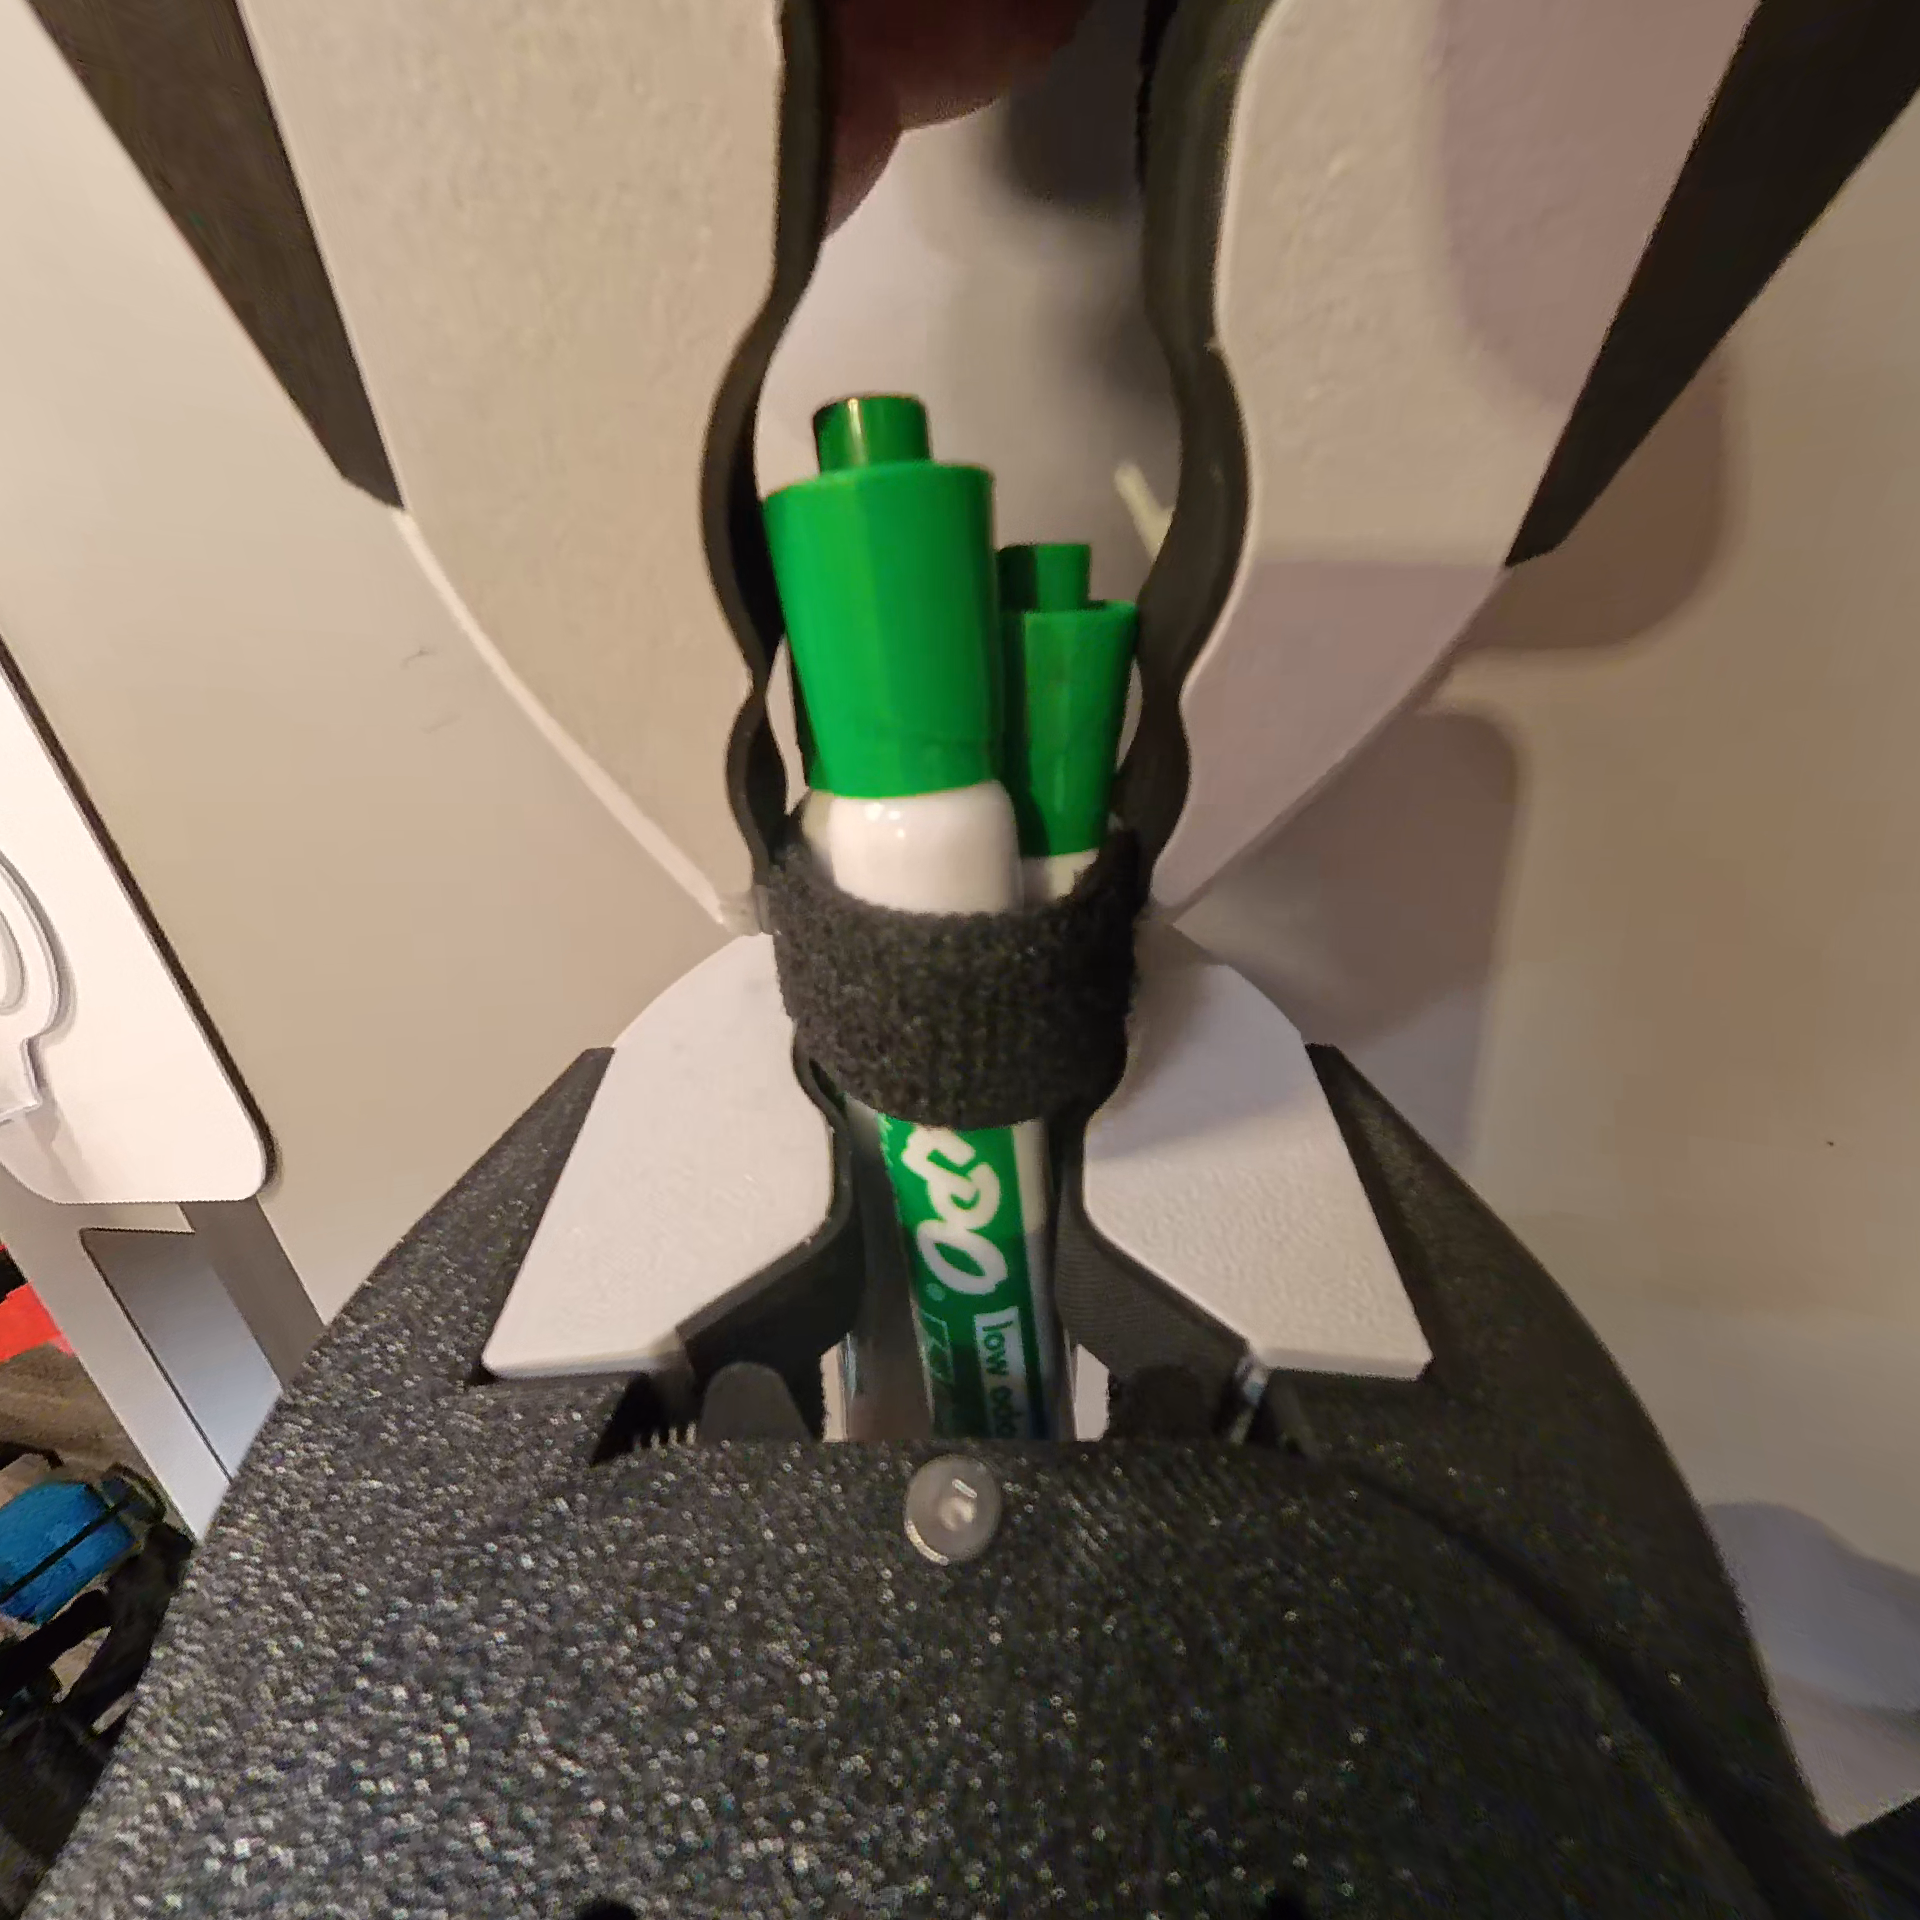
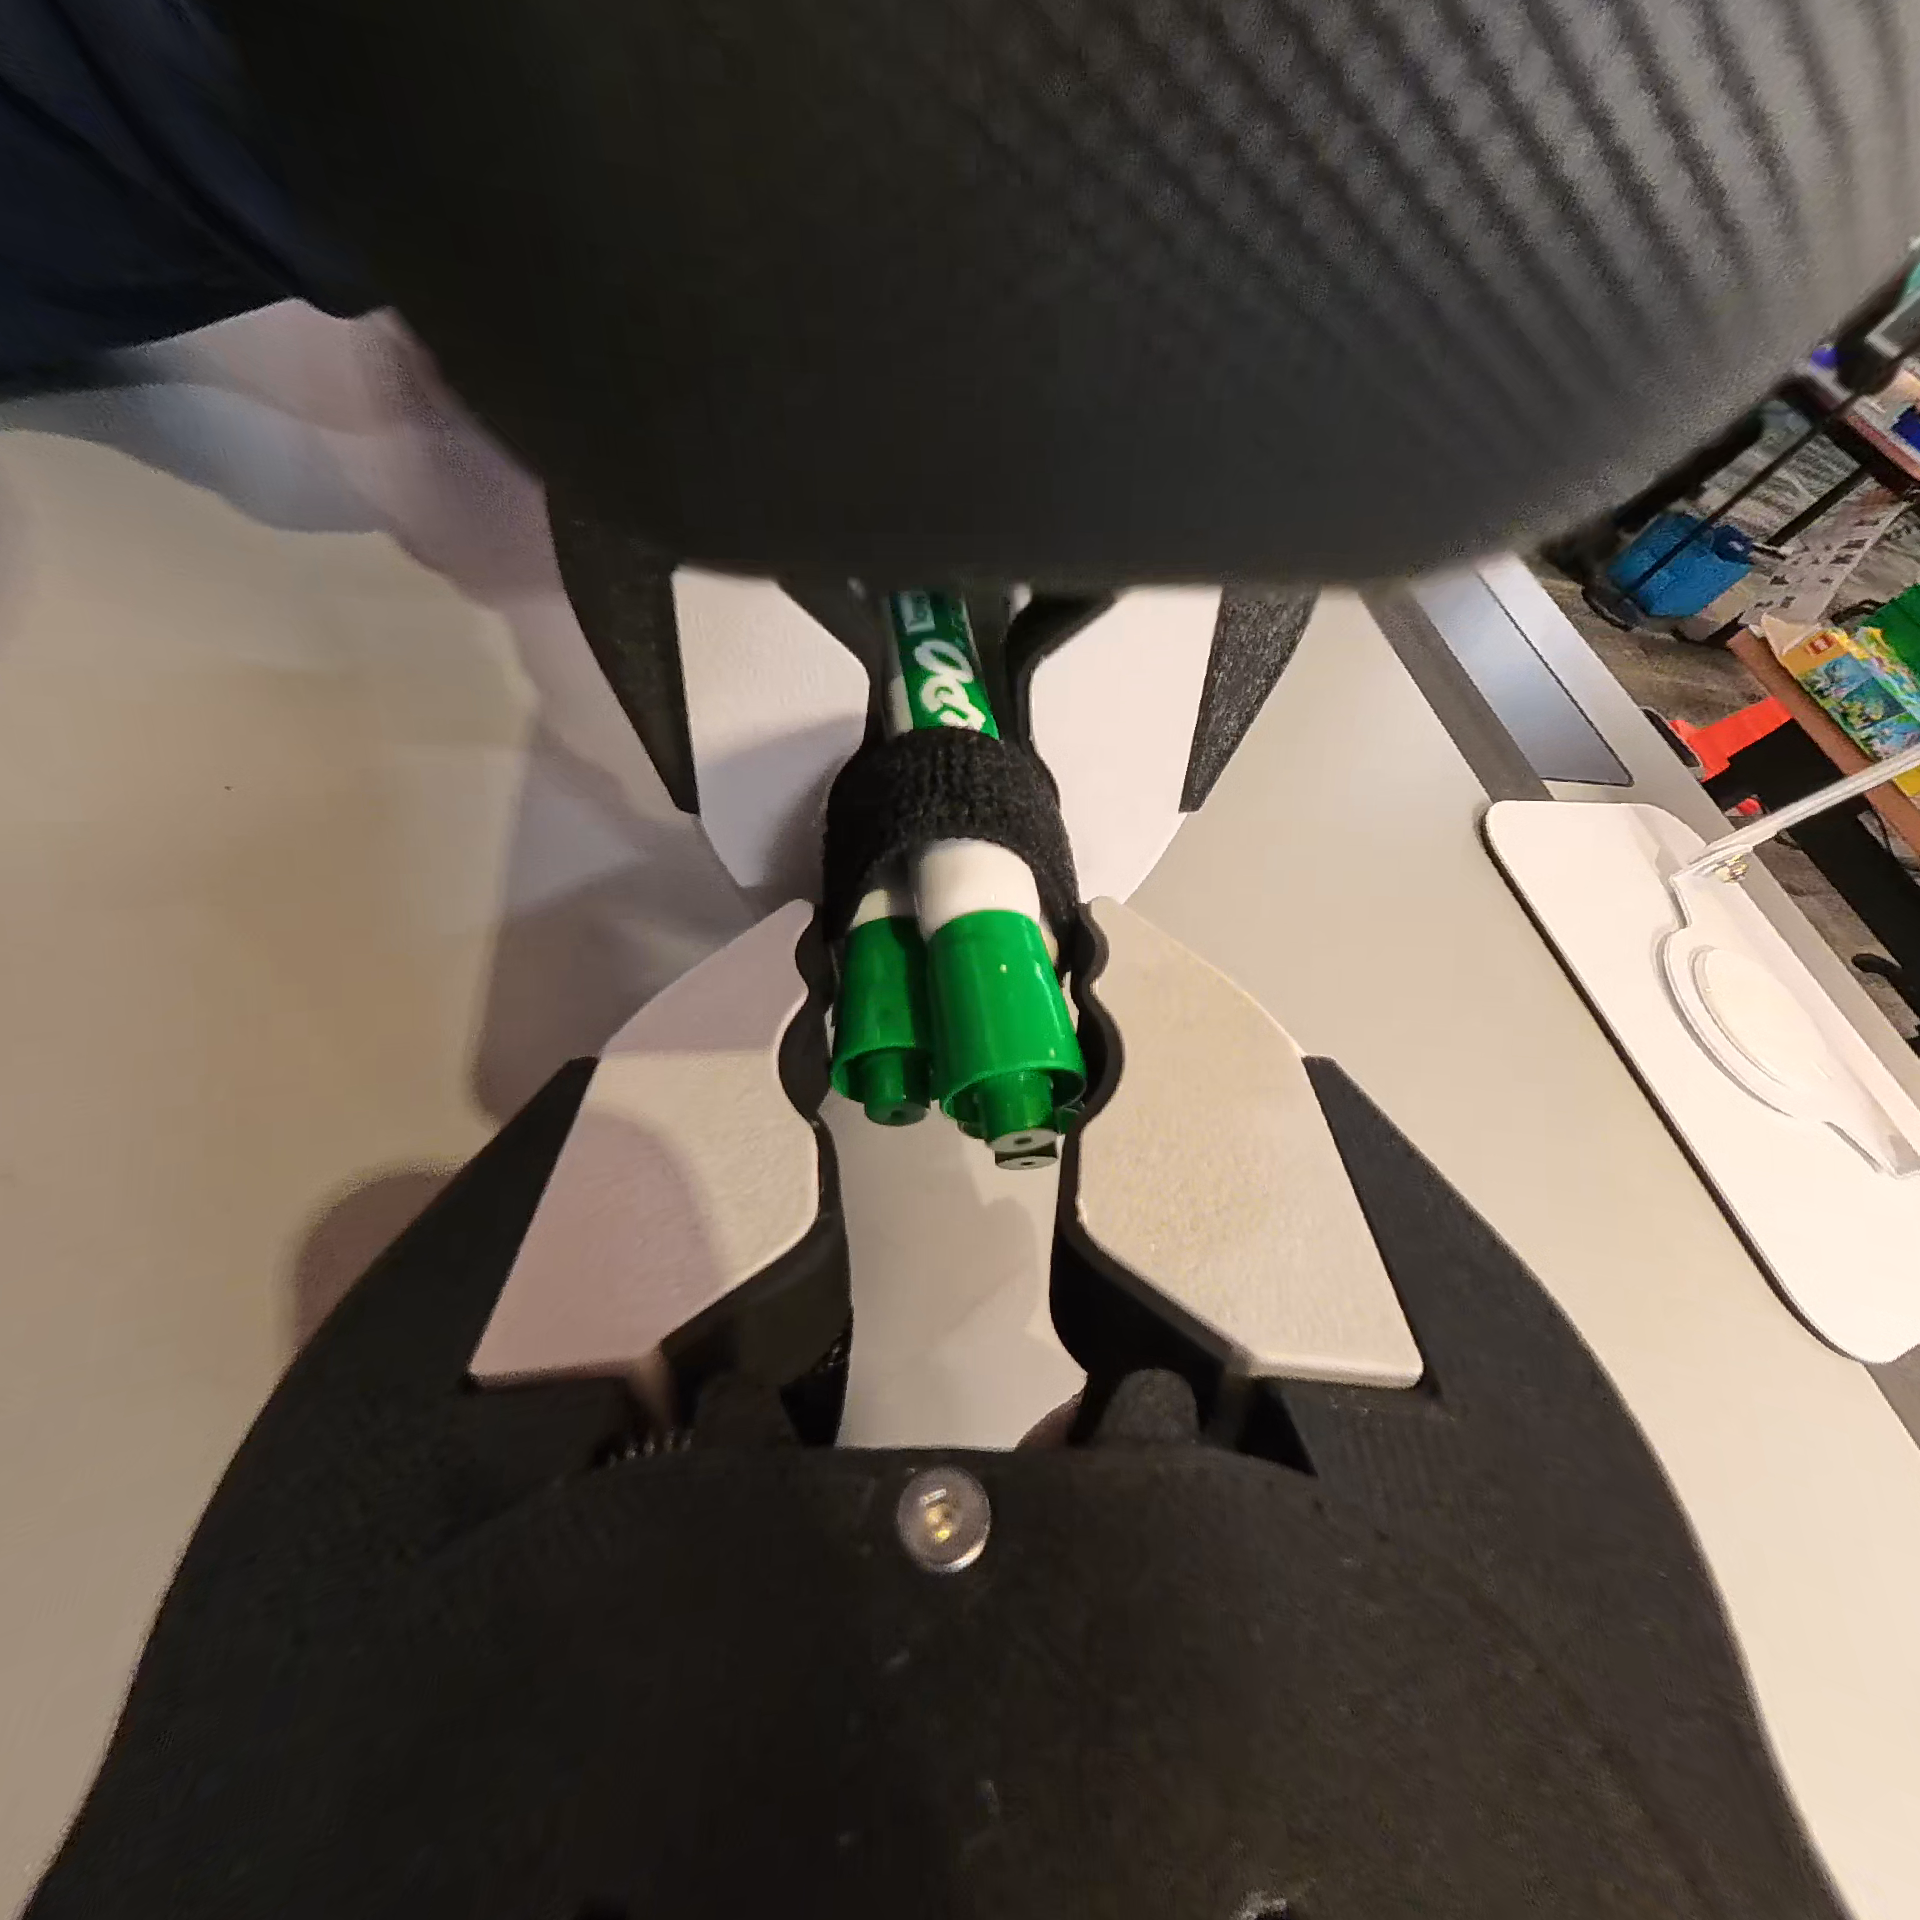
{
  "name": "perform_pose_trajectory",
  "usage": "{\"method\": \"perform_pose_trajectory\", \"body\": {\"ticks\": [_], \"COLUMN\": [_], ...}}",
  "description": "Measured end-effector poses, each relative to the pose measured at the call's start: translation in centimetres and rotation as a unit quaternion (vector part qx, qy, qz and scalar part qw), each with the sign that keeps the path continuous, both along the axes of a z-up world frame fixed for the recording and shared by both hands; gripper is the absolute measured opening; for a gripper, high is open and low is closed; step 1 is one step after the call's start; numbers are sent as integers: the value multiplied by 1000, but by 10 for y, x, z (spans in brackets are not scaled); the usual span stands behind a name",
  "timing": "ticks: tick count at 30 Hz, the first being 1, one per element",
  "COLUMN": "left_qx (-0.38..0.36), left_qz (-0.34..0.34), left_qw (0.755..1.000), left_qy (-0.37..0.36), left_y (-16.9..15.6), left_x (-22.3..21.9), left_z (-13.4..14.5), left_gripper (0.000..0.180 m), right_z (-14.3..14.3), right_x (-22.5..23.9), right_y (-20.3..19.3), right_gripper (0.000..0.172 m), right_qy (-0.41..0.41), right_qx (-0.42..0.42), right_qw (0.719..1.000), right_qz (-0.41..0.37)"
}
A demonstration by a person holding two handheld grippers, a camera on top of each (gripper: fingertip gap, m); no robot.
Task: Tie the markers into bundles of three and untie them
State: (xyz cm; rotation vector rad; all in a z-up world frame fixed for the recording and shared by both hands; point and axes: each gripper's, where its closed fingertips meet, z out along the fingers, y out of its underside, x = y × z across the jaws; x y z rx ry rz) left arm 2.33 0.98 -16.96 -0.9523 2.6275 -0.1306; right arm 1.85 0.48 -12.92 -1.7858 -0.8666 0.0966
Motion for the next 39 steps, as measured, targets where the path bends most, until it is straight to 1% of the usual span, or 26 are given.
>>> {"method": "perform_pose_trajectory", "body": {"ticks": [6,13,20,23,28,34,39], "left_qx": [-6,-34,-43,-46,-58,-76,-91], "left_qz": [-9,-30,-43,-51,-66,-76,-89], "left_qw": [1000,998,996,996,993,990,986], "left_qy": [-14,-38,-59,-65,-75,-94,-105], "left_y": [-4,-15,-19,-21,-26,-31,-37], "left_x": [3,7,13,14,15,18,18], "left_z": [4,12,15,16,18,24,29], "left_gripper": [42,42,42,43,43,42,42], "right_z": [5,22,26,26,25,31,31], "right_x": [1,-1,2,2,5,7,11], "right_y": [-3,-11,-15,-17,-20,-23,-27], "right_gripper": [44,43,43,44,44,44,42], "right_qy": [1,25,40,30,-12,-14,-31], "right_qx": [27,88,94,99,114,116,120], "right_qw": [1000,995,994,994,993,993,992], "right_qz": [8,30,29,28,20,18,18]}}
